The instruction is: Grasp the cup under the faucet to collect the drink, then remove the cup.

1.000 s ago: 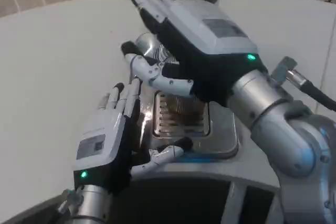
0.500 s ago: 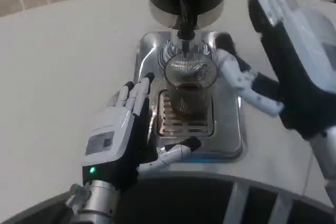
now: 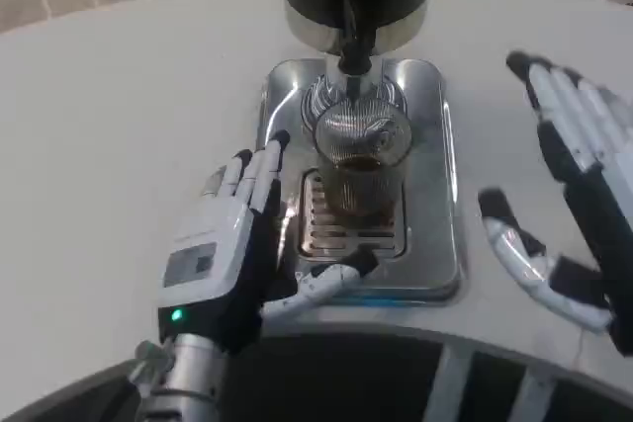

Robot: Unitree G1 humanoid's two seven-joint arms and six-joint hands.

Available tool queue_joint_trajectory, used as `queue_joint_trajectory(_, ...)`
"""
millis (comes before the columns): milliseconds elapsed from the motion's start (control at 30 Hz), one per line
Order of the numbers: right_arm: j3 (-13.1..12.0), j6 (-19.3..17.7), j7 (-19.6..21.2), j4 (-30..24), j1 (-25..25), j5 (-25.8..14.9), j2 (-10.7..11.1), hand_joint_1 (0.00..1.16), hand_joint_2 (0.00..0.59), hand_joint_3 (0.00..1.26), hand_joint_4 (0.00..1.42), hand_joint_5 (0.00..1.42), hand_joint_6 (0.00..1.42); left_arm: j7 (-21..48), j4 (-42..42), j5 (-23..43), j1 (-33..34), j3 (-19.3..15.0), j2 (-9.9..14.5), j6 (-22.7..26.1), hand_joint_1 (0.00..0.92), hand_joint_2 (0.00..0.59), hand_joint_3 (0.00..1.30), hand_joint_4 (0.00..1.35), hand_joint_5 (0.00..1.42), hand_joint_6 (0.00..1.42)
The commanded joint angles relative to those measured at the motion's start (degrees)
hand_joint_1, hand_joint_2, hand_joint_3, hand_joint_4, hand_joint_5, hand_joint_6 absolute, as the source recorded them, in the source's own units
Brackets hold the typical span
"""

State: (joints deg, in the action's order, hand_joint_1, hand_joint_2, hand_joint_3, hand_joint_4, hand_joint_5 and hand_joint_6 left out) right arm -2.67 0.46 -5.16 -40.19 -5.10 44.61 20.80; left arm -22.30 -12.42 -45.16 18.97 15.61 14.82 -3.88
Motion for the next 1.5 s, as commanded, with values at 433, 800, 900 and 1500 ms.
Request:
queue_joint_trajectory(433, -5.5, -14.1, 3.2, -2.9, -25.9, 4.3, 1.9, 0.74, 0.305, 0.00, 0.00, 0.00, 0.00, -6.1, -7.6, 4.2, 4.1, -0.6, -2.4, -5.2, 0.157, 0.044, 0.00, 0.00, 0.04, 0.08)
queue_joint_trajectory(800, -6.1, -15.3, 2.2, -2.7, -29.9, 3.7, 0.3, 0.77, 0.292, 0.00, 0.00, 0.00, 0.00, -7.5, -17.2, 9.0, 10.5, -0.8, -6.0, -8.8, 0.290, 0.050, 0.00, 0.00, 0.09, 0.12)
queue_joint_trajectory(900, -6.5, -15.2, 1.8, -2.7, -30.1, 3.3, 0.3, 0.77, 0.290, 0.00, 0.00, 0.00, 0.00, -8.7, -20.3, 8.9, 12.2, -0.2, -7.1, -9.4, 0.294, 0.050, 0.00, 0.00, 0.09, 0.12)
queue_joint_trajectory(1500, -5.8, -12.9, -2.7, -3.7, -29.5, 3.6, -0.7, 0.77, 0.290, 0.00, 0.00, 0.00, 0.00, -13.9, -34.8, 11.1, 20.6, 0.6, -9.5, -14.3, 0.383, 0.072, 0.00, 0.00, 0.16, 0.23)
